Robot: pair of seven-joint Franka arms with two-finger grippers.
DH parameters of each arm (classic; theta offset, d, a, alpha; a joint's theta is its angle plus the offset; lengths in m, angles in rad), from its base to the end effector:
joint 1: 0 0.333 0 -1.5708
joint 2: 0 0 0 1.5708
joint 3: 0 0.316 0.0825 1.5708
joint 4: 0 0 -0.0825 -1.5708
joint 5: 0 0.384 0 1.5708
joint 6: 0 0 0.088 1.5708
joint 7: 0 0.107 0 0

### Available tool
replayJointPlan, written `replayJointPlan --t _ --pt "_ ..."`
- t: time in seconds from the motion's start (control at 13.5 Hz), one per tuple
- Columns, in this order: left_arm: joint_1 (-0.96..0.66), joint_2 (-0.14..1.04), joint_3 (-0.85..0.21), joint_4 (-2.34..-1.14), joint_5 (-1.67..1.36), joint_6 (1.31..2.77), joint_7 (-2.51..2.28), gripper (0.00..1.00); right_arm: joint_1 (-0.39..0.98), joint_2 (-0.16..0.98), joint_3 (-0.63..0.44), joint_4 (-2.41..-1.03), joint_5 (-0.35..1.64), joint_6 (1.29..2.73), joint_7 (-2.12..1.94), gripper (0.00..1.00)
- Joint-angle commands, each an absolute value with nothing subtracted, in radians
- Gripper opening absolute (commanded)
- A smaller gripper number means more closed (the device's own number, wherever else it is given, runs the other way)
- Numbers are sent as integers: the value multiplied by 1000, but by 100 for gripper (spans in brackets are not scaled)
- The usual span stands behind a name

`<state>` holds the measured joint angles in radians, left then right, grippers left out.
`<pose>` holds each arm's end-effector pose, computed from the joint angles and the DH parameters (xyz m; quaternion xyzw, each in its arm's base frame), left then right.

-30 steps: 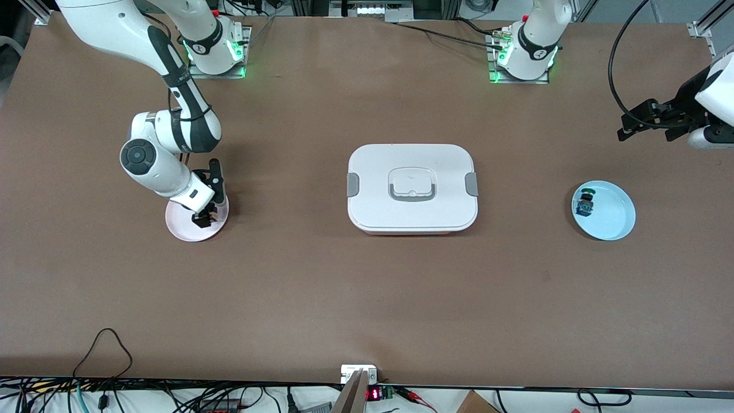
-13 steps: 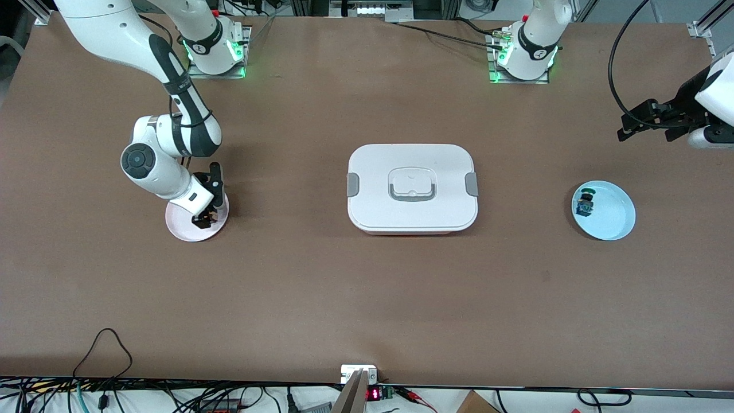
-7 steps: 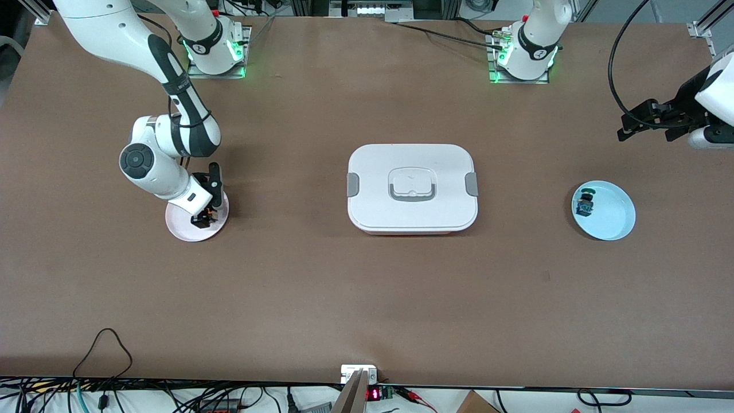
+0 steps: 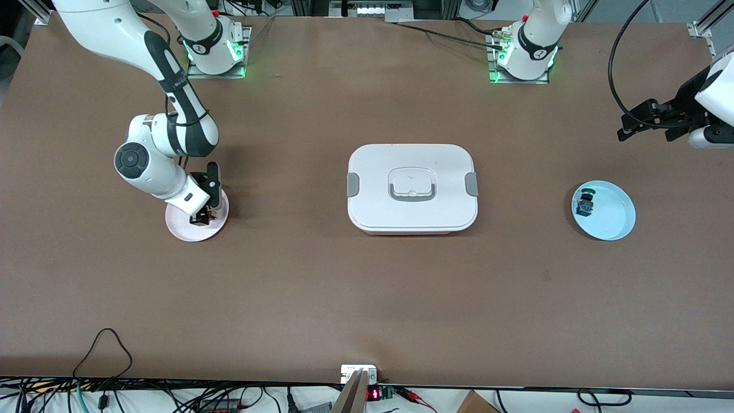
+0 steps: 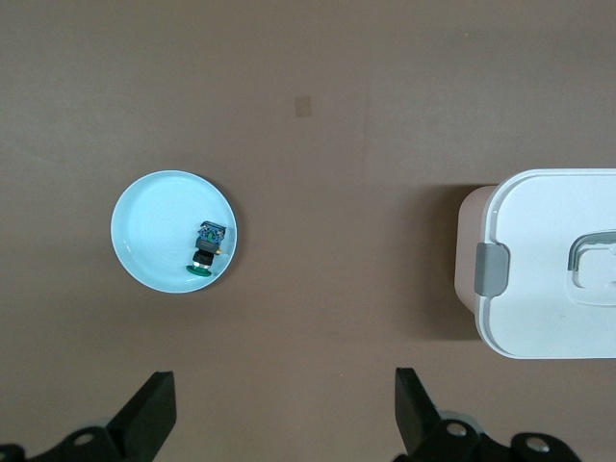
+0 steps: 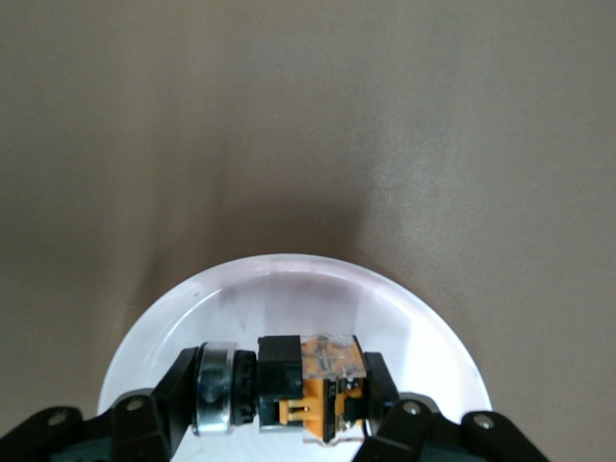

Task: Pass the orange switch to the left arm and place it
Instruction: 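Close the right gripper on the orange switch, then lift the orange switch with the right gripper while the left gripper advances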

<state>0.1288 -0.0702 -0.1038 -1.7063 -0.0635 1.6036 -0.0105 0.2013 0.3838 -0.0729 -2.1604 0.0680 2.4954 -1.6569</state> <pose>0.5333 0.0049 0.6014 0.9993 0.0195 -0.0162 0.0282 0.5573 0.0713 0.2134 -0.6467 -0.7624 0.0128 0.0207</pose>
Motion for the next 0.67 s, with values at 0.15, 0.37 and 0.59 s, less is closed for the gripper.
replayJointPlan --t 0.15,0.37,0.59 --pt "130 -71 -113 -1701 -34 1598 -15 100 196 237 -81 -2126 84 2266 -1672 3" --pt "129 -69 -117 -1701 -35 1595 -26 100 195 163 -100 -2027 83 2058 -1661 3" --pt "120 -58 -120 -1701 -51 1594 -28 100 193 141 -127 -1887 80 1878 -1657 1"
